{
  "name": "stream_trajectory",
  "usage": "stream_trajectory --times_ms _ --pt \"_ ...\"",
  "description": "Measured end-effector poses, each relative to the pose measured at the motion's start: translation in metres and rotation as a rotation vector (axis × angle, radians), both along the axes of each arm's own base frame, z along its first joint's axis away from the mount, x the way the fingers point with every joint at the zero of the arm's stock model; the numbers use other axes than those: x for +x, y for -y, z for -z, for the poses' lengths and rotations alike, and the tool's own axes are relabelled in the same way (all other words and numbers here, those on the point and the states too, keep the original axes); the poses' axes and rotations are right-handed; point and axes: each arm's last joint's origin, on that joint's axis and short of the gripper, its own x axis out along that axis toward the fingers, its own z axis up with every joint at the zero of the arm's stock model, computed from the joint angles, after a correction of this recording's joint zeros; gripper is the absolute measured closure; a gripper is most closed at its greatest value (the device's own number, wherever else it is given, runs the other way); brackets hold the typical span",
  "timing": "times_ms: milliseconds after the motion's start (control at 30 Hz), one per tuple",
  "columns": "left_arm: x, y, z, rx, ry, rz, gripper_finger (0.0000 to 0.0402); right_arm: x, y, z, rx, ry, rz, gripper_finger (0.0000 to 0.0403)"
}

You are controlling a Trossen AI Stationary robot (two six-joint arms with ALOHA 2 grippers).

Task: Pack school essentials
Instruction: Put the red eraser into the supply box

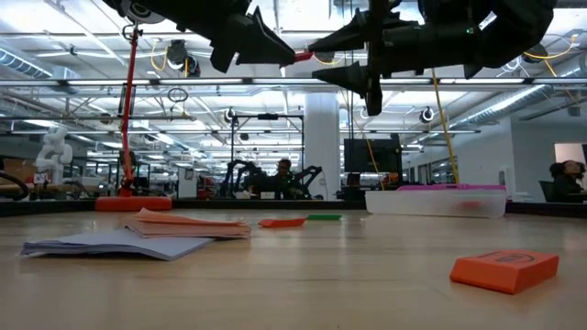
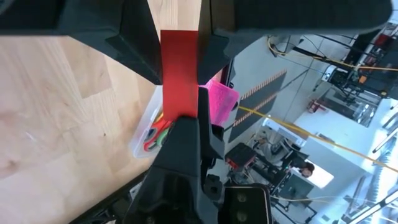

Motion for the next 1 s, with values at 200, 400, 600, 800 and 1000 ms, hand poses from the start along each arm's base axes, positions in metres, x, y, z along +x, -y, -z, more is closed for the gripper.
stream_trajectory --times_ms 200,400,600,800,1000 --pt "0.000 -0.001 0.000 0.000 0.000 -0.002 0.0307 0.000 0.000 0.000 -0.001 0.004 0.001 0.0234" --pt "0.000 -0.007 0.001 -0.011 -0.002 -0.025 0.0307 0.000 0.000 -0.001 0.013 0.016 0.002 0.0258" --pt "0.001 -0.008 0.001 -0.019 0.002 -0.031 0.0307 0.001 0.000 -0.001 0.029 0.032 0.004 0.0263" --pt "0.000 -0.008 0.001 -0.020 0.000 -0.032 0.0307 0.012 0.000 0.005 0.032 0.015 0.003 0.0264" --pt "0.000 -0.008 0.003 -0.019 -0.025 -0.033 0.0307 0.021 -0.002 0.002 -0.001 0.015 -0.008 0.0264"
